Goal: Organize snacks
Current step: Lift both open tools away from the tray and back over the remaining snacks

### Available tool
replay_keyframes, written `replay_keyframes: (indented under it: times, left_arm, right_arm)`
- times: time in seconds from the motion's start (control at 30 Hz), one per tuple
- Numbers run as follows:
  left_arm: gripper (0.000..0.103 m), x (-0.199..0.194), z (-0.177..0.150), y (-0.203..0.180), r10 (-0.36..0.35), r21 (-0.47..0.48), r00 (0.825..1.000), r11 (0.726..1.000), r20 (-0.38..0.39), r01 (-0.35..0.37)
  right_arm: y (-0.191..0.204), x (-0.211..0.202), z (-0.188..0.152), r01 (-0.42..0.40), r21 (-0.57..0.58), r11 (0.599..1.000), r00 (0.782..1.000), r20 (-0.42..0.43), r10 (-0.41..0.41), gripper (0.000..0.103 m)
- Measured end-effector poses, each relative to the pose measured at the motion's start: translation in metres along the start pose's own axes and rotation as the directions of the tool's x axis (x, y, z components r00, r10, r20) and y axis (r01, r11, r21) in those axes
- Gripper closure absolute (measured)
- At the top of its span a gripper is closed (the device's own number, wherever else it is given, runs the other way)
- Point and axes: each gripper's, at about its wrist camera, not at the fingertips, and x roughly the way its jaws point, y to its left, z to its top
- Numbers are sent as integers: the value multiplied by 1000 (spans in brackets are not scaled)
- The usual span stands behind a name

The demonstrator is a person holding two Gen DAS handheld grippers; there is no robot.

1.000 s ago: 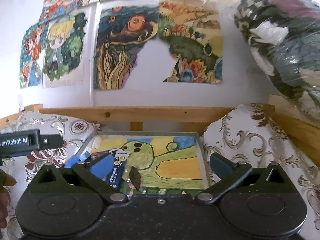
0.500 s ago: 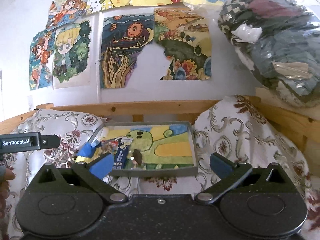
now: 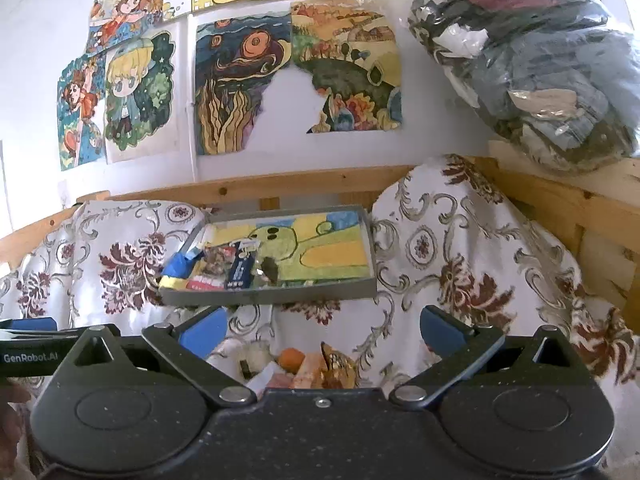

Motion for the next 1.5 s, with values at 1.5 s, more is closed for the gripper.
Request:
replay_keyframes:
  times: [1.5]
  left_arm:
    - [0,-3,-34,-5,71,10,970,997,-231,-71]
  right_arm:
    - [12,9,-39,11,-50,999,947,-321,-26,1]
